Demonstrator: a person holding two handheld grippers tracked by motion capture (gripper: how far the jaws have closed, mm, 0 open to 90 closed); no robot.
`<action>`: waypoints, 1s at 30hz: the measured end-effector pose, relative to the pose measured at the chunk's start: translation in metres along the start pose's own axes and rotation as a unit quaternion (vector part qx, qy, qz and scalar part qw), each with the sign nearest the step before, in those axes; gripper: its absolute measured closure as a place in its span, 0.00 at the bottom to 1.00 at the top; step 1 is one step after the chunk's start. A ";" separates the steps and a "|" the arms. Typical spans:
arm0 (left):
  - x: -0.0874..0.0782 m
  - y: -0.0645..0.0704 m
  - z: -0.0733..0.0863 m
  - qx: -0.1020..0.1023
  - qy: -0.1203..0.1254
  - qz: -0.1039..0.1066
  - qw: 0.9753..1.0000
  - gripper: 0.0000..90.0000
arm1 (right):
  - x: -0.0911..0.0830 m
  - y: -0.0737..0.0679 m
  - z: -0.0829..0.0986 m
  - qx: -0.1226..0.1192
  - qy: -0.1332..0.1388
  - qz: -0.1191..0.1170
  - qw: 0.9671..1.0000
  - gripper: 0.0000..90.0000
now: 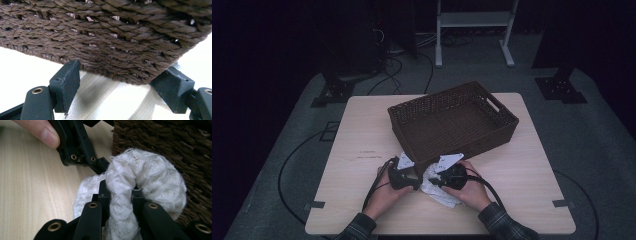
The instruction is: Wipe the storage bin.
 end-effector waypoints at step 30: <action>0.000 0.000 0.000 0.000 0.000 0.000 1.000 0.26 | -0.025 -0.006 -0.022 -0.021 0.043 0.011 0.999 0.85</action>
Point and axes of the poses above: each handheld gripper's, and its own axes: x roughly forward along the jaws, z roughly out of its underside, y roughly to its right, the point moved 9 cm from there along x, roughly forward along the jaws, and after that the axes turned 8 degrees about -y, right-handed, at the moved point
